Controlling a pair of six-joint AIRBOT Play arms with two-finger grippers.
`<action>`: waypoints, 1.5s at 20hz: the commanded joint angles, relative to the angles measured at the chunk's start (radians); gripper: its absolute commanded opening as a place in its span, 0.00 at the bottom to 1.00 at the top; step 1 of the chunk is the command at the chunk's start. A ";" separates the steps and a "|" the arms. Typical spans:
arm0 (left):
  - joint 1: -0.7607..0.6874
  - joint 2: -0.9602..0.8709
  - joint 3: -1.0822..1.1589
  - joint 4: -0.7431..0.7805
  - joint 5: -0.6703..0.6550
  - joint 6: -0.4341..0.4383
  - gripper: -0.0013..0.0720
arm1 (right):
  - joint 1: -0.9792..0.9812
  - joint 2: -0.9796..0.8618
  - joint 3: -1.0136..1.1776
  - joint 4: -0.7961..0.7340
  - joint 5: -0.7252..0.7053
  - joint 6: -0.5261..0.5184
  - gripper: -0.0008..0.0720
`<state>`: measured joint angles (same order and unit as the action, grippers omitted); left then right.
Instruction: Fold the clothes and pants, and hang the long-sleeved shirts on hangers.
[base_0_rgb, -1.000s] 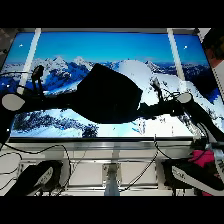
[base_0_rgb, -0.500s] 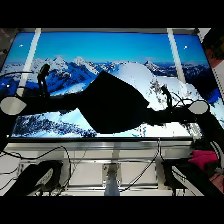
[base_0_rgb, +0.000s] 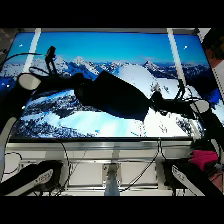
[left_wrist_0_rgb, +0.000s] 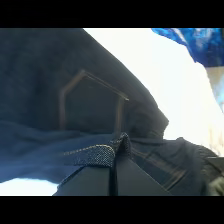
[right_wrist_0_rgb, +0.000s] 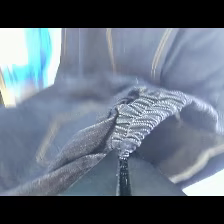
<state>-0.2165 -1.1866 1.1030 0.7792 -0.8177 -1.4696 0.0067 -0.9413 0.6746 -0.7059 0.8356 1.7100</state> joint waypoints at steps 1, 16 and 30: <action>-0.026 -0.193 0.068 -0.059 0.120 0.019 0.02 | -0.010 -0.080 0.000 -0.006 -0.231 0.122 0.04; -0.097 -0.653 0.497 -0.261 0.407 0.045 0.05 | 0.029 -0.312 0.001 0.028 -0.748 0.560 0.04; 0.007 -0.387 0.509 -0.256 0.070 0.417 0.76 | -0.338 -0.395 0.287 -0.118 0.212 -0.283 0.83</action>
<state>-0.2420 -1.6752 1.6112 0.5240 -0.5812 -1.1995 -0.2226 -1.3170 0.9009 -0.8085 0.6155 1.7535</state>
